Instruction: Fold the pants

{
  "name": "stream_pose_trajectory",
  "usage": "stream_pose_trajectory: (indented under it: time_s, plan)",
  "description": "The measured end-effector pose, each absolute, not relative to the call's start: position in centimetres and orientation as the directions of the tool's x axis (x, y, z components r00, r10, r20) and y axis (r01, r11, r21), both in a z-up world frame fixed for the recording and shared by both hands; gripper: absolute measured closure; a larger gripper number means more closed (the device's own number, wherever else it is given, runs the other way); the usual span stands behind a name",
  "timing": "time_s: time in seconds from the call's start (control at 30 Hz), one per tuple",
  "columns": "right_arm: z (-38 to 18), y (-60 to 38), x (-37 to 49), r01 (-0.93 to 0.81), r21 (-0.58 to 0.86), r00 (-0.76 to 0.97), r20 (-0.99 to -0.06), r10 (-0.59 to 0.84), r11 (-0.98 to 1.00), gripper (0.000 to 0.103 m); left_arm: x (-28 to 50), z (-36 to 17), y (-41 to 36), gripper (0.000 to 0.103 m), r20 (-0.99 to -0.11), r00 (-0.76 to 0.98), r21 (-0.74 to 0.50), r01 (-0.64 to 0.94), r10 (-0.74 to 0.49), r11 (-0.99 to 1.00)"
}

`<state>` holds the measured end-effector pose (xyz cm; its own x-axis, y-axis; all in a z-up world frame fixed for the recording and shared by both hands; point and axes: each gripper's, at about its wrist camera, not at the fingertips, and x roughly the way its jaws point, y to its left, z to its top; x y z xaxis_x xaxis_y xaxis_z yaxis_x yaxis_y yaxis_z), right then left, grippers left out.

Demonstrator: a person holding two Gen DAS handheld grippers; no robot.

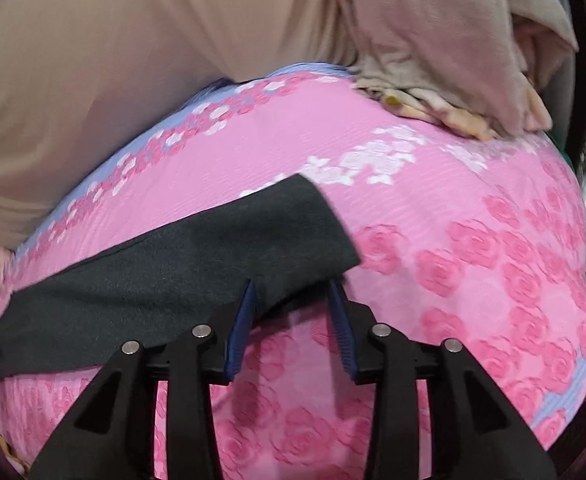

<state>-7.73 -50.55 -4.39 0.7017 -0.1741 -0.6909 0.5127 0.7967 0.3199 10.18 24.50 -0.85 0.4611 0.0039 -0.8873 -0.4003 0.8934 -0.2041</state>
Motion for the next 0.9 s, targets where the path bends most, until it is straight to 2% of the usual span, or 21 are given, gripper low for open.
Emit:
stream_pose_trajectory:
  time_s: [0.13, 0.3, 0.47, 0.6, 0.63, 0.67, 0.77, 0.83, 0.9]
  plan:
    - [-5.4, -52.2, -7.7, 0.545, 0.28, 0.657, -0.728, -0.196, 0.79, 0.068, 10.2, -1.0, 24.1, 0.065, -0.877, 0.48, -0.225, -0.407, -0.002, 0.885]
    - [-5.6, -50.4, -5.6, 0.487, 0.138, 0.623, -0.747, -0.232, 0.863, 0.067, 10.1, -1.0, 23.0, 0.055, -0.872, 0.488, -0.196, -0.403, 0.028, 0.894]
    - [-5.2, -49.9, -5.6, 0.41, 0.222, 0.686, -0.714, -0.139, 0.885, 0.067, 10.2, -1.1, 22.7, 0.053, -0.874, 0.483, -0.181, -0.42, 0.05, 0.889]
    - [-5.8, -50.3, -3.6, 0.448, 0.189, 0.645, -0.745, -0.17, 0.874, 0.065, 10.5, -1.1, 22.6, 0.047, -0.877, 0.479, -0.187, -0.431, 0.048, 0.883]
    - [-5.7, -50.1, -2.9, 0.464, 0.152, 0.625, -0.754, -0.2, 0.873, 0.071, 10.6, -1.1, 22.4, 0.047, -0.877, 0.477, -0.182, -0.435, 0.054, 0.882]
    - [-5.6, -49.9, -2.5, 0.47, 0.124, 0.613, -0.758, -0.222, 0.874, 0.095, 10.6, -1.1, 22.4, 0.046, -0.877, 0.476, -0.178, -0.438, 0.06, 0.881]
    - [-3.2, -48.3, -2.2, 0.45, 0.053, 0.65, -0.704, -0.286, 0.892, 0.098, 10.4, -0.8, 22.3, 0.046, -0.876, 0.48, -0.193, -0.443, 0.05, 0.876]
    - [-1.8, -49.8, -3.5, 0.488, 0.095, 0.675, -0.672, -0.306, 0.868, 0.098, 10.1, -0.6, 22.3, 0.046, -0.874, 0.485, -0.214, -0.432, 0.026, 0.876]
    - [-3.8, -51.5, -3.2, 0.515, 0.104, 0.626, -0.724, -0.291, 0.851, 0.098, 10.1, -0.7, 22.2, 0.046, -0.876, 0.482, -0.204, -0.423, 0.028, 0.883]
